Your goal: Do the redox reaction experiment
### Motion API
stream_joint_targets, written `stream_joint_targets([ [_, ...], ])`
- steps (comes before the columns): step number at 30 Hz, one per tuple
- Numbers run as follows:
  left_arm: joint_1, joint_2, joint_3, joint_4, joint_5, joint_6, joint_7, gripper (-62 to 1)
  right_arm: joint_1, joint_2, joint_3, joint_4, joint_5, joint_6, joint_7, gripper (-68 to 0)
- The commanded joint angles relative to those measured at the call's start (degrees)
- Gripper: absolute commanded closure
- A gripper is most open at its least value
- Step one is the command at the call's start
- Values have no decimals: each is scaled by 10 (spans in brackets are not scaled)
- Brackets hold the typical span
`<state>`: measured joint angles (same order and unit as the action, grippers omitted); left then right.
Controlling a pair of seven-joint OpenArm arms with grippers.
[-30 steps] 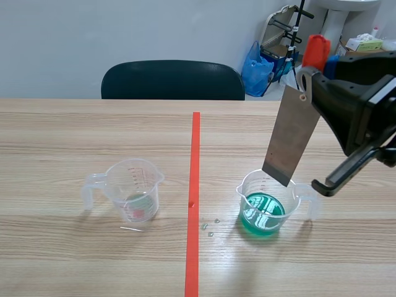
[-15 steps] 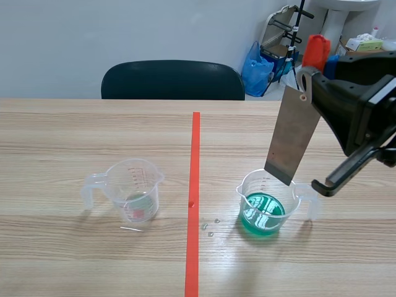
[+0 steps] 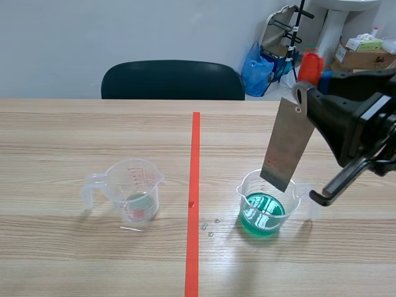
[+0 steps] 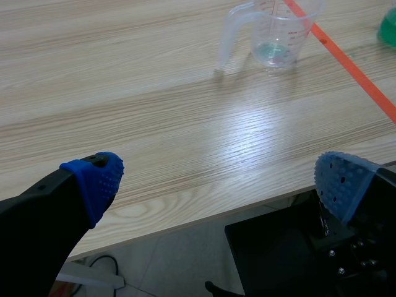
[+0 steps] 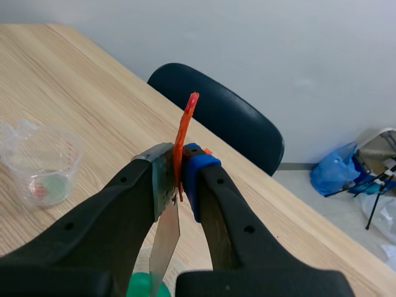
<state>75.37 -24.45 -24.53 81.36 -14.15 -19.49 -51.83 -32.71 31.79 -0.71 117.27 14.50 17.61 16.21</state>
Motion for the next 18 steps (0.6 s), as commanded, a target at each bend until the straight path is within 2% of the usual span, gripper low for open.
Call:
stream_joint_targets([
  [1,1,6,-7,7,-2,1,-8,-623,15,3,-5,-8,5,-4,16,-13],
  [18,1,6,-7,7,-2,1,-8,-623,88,-1,-89,-150,0,-4,73,-13],
])
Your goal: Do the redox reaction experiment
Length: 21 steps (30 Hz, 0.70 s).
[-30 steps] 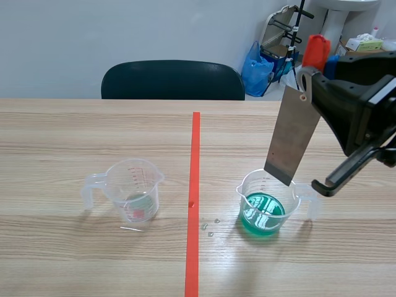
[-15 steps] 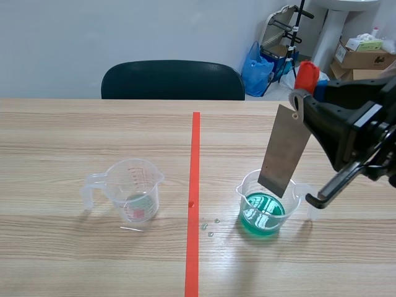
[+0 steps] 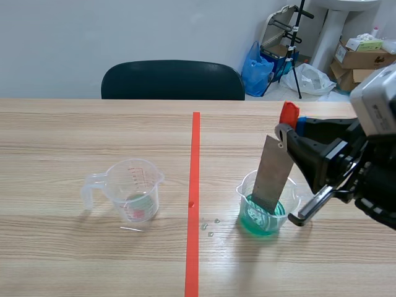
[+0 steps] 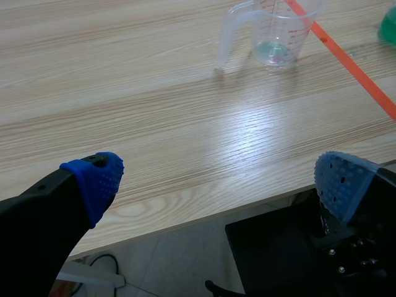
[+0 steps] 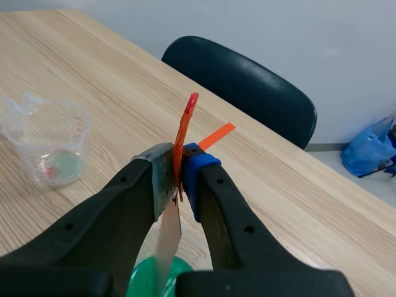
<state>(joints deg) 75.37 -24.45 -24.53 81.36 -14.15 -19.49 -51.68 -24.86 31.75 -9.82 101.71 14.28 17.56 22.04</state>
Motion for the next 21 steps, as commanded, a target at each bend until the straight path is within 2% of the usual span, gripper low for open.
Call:
stream_joint_targets([
  [1,1,6,-7,7,-2,1,-10,-623,13,0,-2,-3,2,-4,19,-13],
  [11,1,6,-7,7,-2,1,-10,-623,41,0,-45,-81,-11,-9,59,-13],
  [21,1,6,-7,7,-2,1,-10,-623,50,0,-49,-117,-24,-17,80,-13],
])
